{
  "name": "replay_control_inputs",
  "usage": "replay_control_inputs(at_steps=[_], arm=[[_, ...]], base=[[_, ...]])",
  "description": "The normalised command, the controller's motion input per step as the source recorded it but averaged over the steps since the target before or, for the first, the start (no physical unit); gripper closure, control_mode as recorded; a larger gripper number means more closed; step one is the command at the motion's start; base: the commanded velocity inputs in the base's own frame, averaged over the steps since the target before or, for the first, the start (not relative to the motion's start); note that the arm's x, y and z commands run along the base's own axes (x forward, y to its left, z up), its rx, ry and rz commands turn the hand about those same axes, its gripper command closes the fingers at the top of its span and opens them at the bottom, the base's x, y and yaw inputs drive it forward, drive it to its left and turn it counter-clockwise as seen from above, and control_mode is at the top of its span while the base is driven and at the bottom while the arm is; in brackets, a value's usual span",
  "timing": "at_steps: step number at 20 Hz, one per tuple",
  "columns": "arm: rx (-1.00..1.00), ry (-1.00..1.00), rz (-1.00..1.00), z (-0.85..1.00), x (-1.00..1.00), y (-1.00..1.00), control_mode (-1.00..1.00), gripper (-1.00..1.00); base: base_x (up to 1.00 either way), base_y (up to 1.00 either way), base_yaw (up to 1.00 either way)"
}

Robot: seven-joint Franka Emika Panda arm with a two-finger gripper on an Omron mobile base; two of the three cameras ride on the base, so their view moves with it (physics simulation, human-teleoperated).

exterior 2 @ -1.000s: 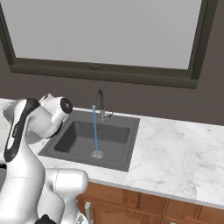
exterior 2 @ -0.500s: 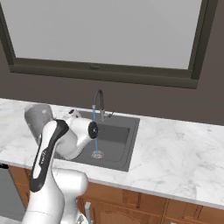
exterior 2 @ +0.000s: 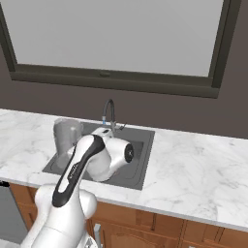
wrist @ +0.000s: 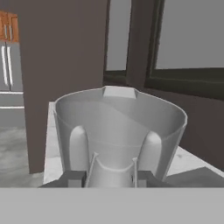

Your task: Turn on the sink faucet and place the jug under the water for a few seconds to fill it up.

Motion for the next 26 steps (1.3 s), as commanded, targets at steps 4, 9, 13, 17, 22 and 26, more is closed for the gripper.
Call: replay_control_inputs(at_steps=[4, 9, 13, 17, 22, 26], arm=[[-0.01, 0.17, 0.0, 0.0, 0.35, -0.51, -1.0, 1.0], [-0.02, 0.2, 0.0, 0.0, 0.41, -0.29, -1.0, 1.0], [-0.03, 0.16, 0.0, 0.0, 0.27, -0.13, -1.0, 1.0], [-0.02, 0.05, 0.0, 0.0, 0.07, 0.0, -1.0, 1.0], [0.0, -0.02, 0.0, -0.17, -0.1, 0.0, -1.0, 1.0], [0.0, -0.01, 0.0, -0.31, -0.02, 0.0, -1.0, 1.0]], base=[[0.0, 0.0, 0.0], [0.0, 0.0, 0.0], [0.0, 0.0, 0.0], [0.0, 0.0, 0.0], [0.0, 0.0, 0.0], [0.0, 0.0, 0.0]])
